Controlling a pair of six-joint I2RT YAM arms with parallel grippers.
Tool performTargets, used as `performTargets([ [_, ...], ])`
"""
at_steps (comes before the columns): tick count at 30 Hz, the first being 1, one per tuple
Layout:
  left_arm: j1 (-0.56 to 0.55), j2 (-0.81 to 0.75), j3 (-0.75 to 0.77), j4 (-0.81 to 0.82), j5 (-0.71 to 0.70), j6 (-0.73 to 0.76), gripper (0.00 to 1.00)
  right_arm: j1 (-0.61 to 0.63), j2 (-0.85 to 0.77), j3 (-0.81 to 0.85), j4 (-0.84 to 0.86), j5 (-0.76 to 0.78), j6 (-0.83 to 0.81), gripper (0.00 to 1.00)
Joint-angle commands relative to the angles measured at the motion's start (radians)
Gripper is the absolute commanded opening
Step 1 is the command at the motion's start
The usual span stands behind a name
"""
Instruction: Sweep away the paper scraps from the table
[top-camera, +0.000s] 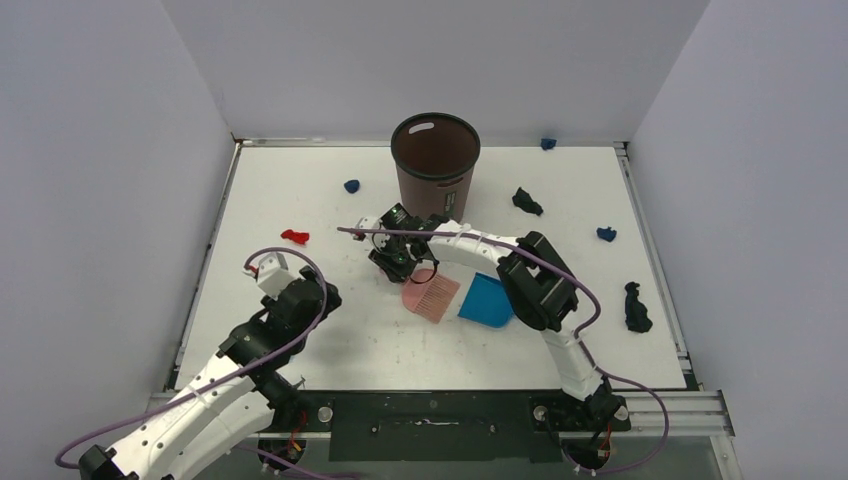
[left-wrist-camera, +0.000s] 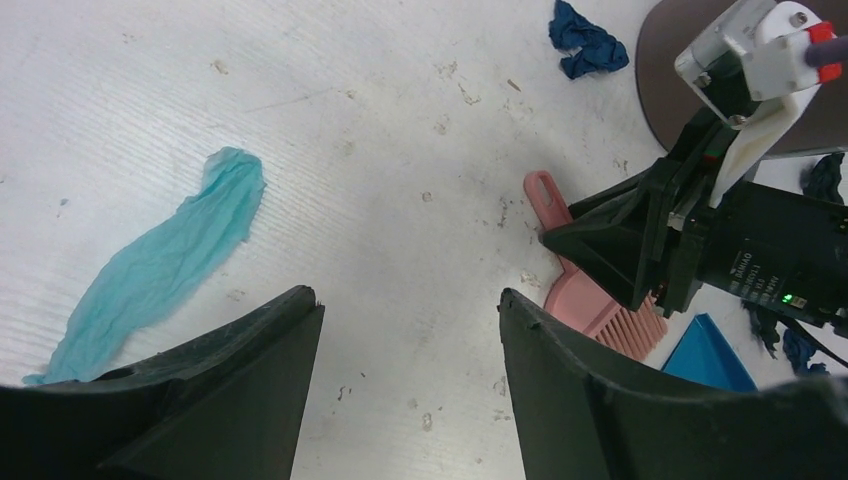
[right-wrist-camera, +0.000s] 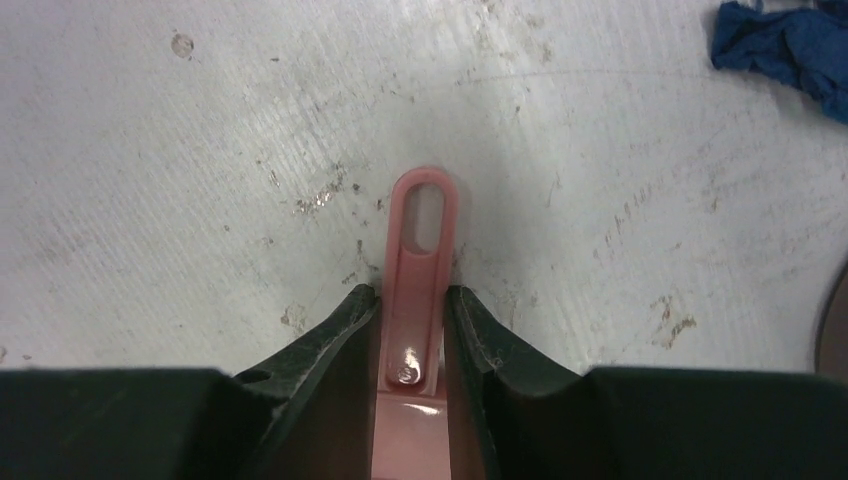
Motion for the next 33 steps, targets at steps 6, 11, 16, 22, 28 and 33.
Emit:
performTargets([
  [6,0.002,-0.021,-0.147,0.451,0.153,0.128,0.64,-0.085,-0.250,-0.061,0.058,-0.168,0.187,0.05],
  [11,-0.020,0.030,-0.201,0.744,0.325,0.197,0.62,-0.114,-0.303,-0.079,0.102,-0.203,0.311,0.05],
  [16,-0.101,0.127,-0.194,0.893,0.339,0.252,0.60,-0.119,-0.367,-0.176,0.216,-0.166,0.450,0.05],
  [22,-0.181,0.252,-0.153,0.985,0.314,0.281,0.59,-0.121,-0.435,-0.264,0.319,-0.191,0.539,0.05],
  [28,-0.194,0.340,-0.125,1.032,0.322,0.279,0.50,-0.123,-0.481,-0.311,0.350,-0.210,0.553,0.05],
  [33,-0.197,0.379,-0.110,1.056,0.319,0.291,0.40,-0.125,-0.516,-0.352,0.370,-0.208,0.554,0.05],
])
